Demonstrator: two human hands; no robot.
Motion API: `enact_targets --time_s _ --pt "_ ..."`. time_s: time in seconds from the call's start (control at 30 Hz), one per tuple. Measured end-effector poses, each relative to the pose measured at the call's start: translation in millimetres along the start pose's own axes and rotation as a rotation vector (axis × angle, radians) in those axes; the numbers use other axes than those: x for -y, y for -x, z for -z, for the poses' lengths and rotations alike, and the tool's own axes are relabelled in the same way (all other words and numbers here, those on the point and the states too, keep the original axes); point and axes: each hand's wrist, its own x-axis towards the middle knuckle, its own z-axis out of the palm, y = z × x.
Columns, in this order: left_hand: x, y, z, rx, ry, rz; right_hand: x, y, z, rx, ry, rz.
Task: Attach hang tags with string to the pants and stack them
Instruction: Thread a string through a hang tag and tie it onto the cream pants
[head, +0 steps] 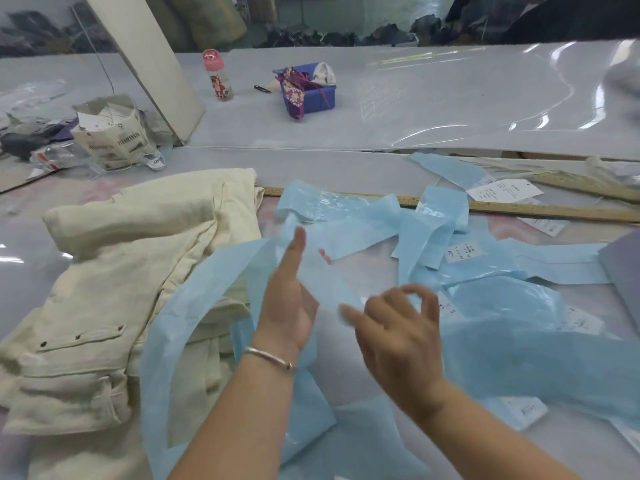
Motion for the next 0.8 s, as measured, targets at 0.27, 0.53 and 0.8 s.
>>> enact_targets --time_s 0.27,0.53,0.8 --pt "-14.1 2.7 11.3 0.07 -0.034 -0.063 2.2 33.5 23.5 0.37 -0.37 -0.373" --pt "24.1 63.2 18.3 0.216 -0.541 -0.052 -25.4 -36.3 38.3 0.347 -1.595 -1.302" --pt "-8.8 76.1 21.6 0.591 -0.043 0.045 -13.2 -18.9 45.1 0.263 -1.441 -0.954"
